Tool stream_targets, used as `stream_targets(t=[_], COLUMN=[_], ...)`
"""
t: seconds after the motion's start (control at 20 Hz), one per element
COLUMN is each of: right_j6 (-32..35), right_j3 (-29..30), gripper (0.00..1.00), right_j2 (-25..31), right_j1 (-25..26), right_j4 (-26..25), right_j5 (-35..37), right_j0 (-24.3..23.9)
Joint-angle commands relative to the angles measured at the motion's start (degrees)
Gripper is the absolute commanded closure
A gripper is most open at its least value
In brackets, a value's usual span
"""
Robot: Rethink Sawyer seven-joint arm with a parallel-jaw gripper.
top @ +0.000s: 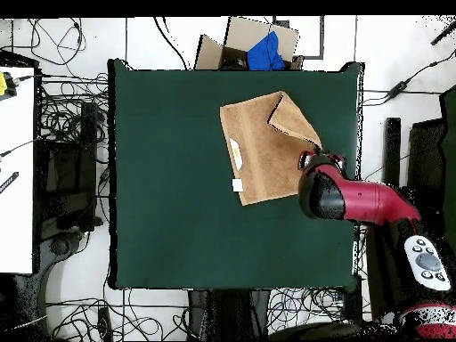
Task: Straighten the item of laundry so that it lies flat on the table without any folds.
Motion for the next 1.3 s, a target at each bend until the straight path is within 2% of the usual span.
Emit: stream_targets(t=[0.05,0.55,1.3], right_j6=[5.25,5.63,-1.56], right_j3=[9.91,14.57,19.39], gripper=[1.0,1.0,1.0], right_j2=[2.55,2.15,8.75], right_j1=[-6.67,-12.01,-18.59], right_j4=[4.38,8.39,11.62], right_j5=[8.38,9.98,14.87], right_j0=[1.5,3.41,-3.28])
